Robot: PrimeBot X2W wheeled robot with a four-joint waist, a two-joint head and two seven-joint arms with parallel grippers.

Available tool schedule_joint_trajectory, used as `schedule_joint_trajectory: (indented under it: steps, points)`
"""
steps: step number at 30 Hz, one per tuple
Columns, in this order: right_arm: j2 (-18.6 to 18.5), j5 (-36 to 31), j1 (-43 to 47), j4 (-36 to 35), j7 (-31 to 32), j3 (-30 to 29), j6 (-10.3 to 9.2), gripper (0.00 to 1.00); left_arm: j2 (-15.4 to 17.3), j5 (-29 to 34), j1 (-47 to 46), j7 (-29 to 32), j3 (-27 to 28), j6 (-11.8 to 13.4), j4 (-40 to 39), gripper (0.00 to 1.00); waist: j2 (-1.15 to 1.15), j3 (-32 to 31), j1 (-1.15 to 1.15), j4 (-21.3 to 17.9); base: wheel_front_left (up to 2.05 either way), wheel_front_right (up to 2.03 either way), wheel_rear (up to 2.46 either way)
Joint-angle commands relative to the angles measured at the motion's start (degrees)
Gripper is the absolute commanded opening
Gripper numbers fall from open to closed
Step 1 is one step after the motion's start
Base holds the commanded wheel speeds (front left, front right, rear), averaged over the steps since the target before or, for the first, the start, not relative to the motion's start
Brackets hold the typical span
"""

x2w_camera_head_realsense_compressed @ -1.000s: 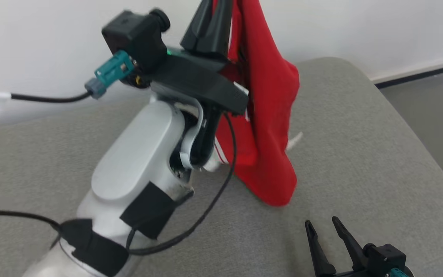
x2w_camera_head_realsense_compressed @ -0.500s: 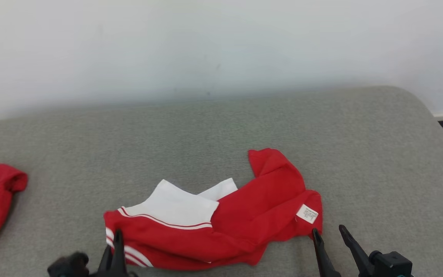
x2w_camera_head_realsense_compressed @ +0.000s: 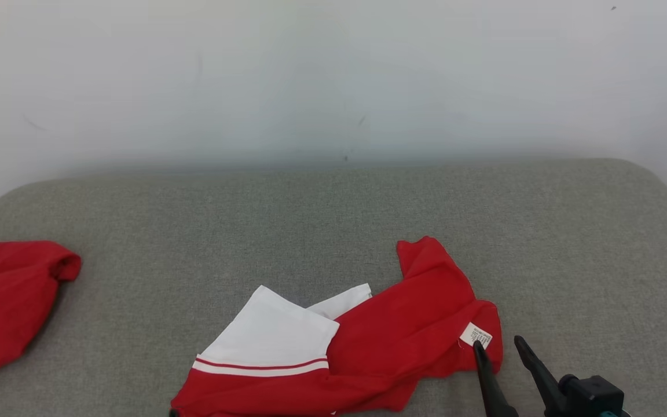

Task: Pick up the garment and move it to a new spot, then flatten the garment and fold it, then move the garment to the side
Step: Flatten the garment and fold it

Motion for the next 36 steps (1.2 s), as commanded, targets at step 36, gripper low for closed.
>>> schedule_joint_trajectory:
  steps: [36]
  points:
    - [0.0, -1.4, -2.1, -3.7, 1.7, 0.2, -0.13, 1.00, 3.5, 13.4, -40.7, 26.4, -16.2, -6.1, 30.1, 1.00, 0.00, 8.3, 0.01, -11.9, 0.00, 0.00, 0.00]
